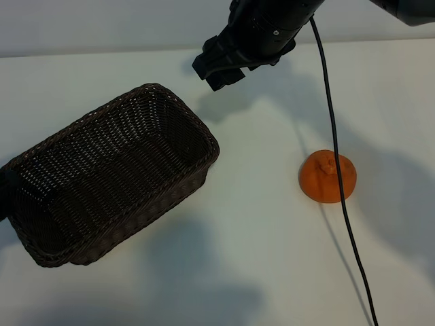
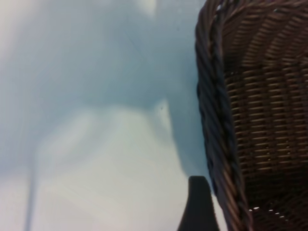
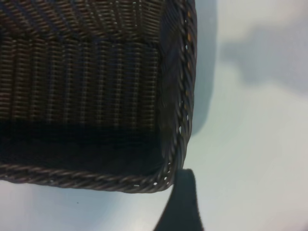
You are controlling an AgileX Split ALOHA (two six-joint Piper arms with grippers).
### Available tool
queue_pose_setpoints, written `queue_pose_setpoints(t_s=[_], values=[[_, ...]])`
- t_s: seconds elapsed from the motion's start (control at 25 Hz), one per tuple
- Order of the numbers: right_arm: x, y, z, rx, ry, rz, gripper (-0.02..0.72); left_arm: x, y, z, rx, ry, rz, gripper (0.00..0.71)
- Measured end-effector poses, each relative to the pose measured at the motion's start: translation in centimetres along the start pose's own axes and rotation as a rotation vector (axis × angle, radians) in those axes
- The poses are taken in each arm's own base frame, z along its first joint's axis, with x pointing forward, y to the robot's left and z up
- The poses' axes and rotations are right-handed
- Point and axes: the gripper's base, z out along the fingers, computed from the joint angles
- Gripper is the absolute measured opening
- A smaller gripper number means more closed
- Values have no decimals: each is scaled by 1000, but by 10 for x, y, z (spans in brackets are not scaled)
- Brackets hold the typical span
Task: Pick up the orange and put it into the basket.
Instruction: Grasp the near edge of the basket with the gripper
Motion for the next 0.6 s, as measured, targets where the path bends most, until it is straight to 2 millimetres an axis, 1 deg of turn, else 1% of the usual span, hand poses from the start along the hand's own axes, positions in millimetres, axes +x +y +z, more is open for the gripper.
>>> queue_pose_setpoints(t_s=[0.36, 0.52, 0.6], values=[[1, 0, 0, -1, 16, -1, 595, -4, 6, 2, -63, -46, -13, 569], [2, 0, 0, -2, 21, -1, 595, -4, 4, 12, -85, -19, -7, 569], [2, 0, 0, -2, 24, -1, 595, -2, 5, 21, -89, 1, -4, 569]])
